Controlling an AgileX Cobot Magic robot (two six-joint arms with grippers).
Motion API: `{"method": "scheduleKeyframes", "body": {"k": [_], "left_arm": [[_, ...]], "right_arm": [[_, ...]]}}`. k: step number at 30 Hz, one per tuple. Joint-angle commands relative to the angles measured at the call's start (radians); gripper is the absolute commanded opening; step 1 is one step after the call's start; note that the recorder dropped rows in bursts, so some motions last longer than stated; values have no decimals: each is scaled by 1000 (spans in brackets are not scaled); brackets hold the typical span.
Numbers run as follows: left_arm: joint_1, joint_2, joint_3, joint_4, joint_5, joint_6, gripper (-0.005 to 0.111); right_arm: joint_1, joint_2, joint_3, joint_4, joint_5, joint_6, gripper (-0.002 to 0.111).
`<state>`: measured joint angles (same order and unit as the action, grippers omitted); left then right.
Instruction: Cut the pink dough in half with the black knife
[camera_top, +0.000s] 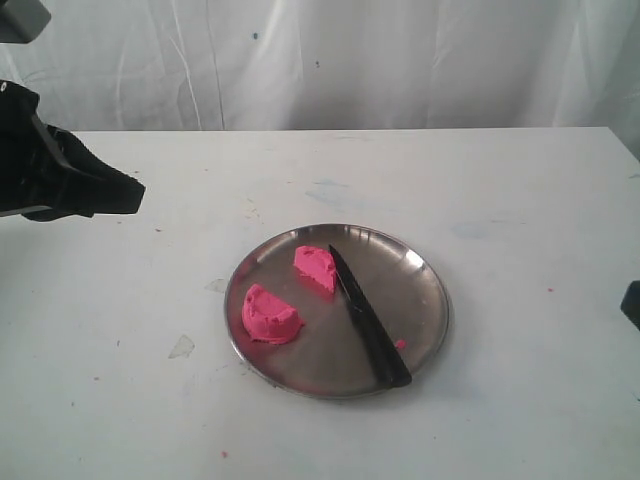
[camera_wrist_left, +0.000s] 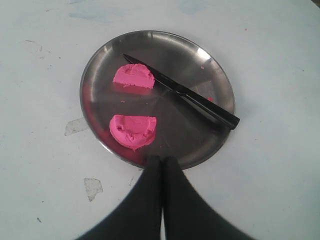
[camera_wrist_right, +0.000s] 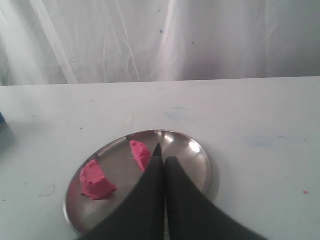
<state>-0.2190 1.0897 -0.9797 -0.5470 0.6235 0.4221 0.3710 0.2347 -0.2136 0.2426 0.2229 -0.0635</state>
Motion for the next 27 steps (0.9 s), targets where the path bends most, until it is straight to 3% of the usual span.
{"method": "scheduleKeyframes", "body": {"k": [1,8,27], "left_arm": [[-2,-11,5,-17,13,0,0],[-2,-11,5,-17,13,0,0],[-2,-11,5,-17,13,0,0]], "right_arm": [[-110,-128,96,-72,14,80,0],[-156,-235,210,-84,25,115,0],[-156,-235,214,-75,46,115,0]]}}
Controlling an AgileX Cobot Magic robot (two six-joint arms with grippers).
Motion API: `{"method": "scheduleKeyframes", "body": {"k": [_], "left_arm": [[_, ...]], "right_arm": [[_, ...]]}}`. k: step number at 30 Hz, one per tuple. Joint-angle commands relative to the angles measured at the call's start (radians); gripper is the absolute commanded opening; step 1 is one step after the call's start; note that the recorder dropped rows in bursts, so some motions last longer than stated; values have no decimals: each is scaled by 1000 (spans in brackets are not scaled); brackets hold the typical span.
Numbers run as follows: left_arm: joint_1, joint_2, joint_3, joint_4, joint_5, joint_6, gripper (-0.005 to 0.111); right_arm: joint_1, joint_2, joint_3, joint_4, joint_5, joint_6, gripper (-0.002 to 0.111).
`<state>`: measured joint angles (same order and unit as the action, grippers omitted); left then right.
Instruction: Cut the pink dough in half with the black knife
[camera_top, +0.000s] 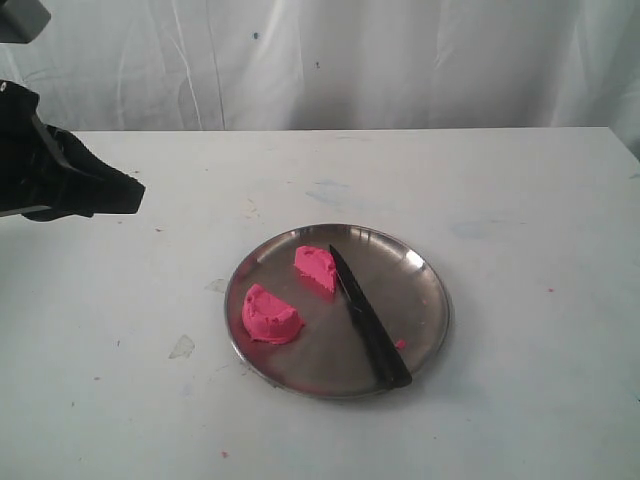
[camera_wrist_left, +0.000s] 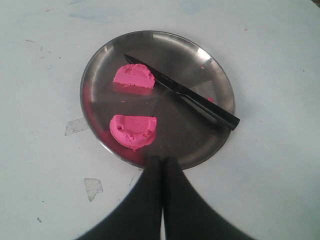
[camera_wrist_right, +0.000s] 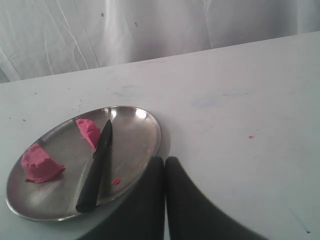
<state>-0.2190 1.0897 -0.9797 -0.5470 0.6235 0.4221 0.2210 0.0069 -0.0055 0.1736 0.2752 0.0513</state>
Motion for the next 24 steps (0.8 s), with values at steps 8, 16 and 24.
{"method": "scheduleKeyframes", "body": {"k": [8,16,24], "left_arm": [[-2,-11,5,-17,13,0,0],[-2,-23,14,-17,13,0,0],[-2,-243,156,-13,-50,0,0]], "right_arm": [[-6,-7,6,-6,-7,0,0],[-6,-7,6,-6,-7,0,0],[-6,-7,6,-6,-7,0,0]]}}
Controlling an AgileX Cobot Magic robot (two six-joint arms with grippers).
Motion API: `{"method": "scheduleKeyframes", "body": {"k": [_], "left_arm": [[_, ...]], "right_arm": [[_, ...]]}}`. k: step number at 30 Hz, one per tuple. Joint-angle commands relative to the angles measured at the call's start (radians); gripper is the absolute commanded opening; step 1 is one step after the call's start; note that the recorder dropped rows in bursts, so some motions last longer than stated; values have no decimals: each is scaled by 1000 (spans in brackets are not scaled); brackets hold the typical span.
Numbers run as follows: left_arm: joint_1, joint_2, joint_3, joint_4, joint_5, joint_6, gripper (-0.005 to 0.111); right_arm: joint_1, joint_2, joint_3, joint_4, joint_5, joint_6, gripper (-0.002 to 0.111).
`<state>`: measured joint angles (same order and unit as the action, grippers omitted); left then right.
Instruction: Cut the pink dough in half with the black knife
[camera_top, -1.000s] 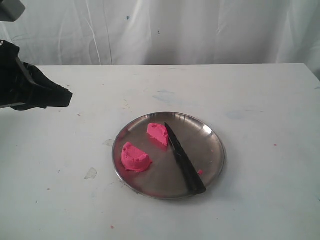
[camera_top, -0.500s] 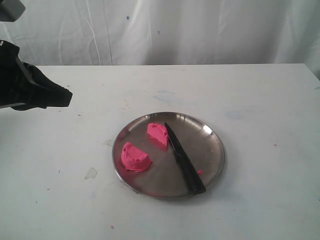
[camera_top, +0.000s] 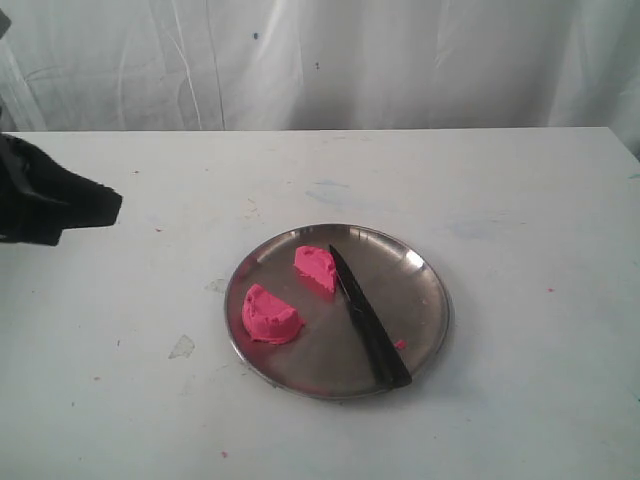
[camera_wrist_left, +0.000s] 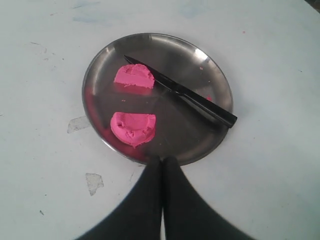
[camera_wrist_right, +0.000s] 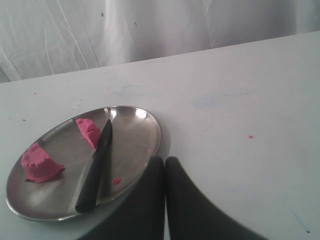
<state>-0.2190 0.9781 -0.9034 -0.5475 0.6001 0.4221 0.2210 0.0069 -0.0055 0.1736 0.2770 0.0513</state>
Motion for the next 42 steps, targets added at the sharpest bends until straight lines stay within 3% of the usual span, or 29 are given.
{"method": "scheduleKeyframes", "body": {"k": [1,13,19,26,34,42], "left_arm": [[-2,-183,110,-13,-35,0,0],[-2,-713,542,73,-235,-22,0],[-2,-864,704,254,-319,-310,0],[2,-943,801,270,-369,-343,0],[80,-978,887,272,-356,-439,0],[113,-978,903,296,-366,-449,0]], "right_arm": [[-6,-7,6,-6,-8,0,0],[-6,-7,6,-6,-8,0,0],[-6,-7,6,-6,-8,0,0],[-6,-7,6,-6,-8,0,0],[-6,-7,6,-6,-8,-7,0],[-6,-7,6,-6,-8,-5,0]]}}
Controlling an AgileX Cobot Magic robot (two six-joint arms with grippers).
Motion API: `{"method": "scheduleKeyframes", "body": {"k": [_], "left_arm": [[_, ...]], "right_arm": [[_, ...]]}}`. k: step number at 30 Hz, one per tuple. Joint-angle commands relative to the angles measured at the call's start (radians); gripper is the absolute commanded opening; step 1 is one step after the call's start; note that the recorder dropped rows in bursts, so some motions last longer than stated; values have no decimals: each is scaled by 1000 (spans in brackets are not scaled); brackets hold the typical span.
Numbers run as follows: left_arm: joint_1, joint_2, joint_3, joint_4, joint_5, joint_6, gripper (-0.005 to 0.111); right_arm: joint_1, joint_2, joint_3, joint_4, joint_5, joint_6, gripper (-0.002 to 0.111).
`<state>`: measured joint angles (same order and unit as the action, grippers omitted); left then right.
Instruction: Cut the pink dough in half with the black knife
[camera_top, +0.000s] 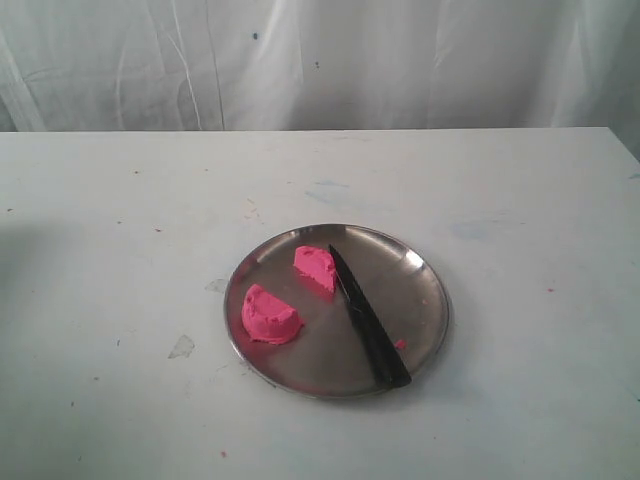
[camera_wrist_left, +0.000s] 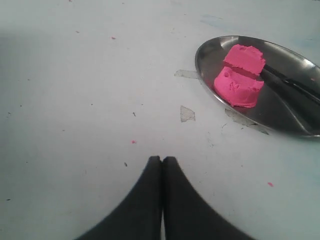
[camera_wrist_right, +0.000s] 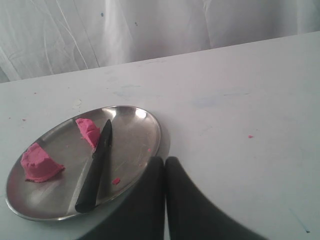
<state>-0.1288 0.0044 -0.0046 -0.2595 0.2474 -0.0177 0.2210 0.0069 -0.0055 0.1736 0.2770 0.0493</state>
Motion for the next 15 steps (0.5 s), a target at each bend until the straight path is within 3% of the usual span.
{"method": "scheduleKeyframes", "body": {"k": [1,12,15], "left_arm": [[28,-4,5,8,-14,-10,0],[161,-4,5,21,-23,-6,0],[167,-4,5,21,-23,-6,0]], "right_arm": [[-6,-7,6,-6,-8,-3,0],[-6,-7,6,-6,-8,-1,0],[-6,-7,6,-6,-8,-1,0]]}}
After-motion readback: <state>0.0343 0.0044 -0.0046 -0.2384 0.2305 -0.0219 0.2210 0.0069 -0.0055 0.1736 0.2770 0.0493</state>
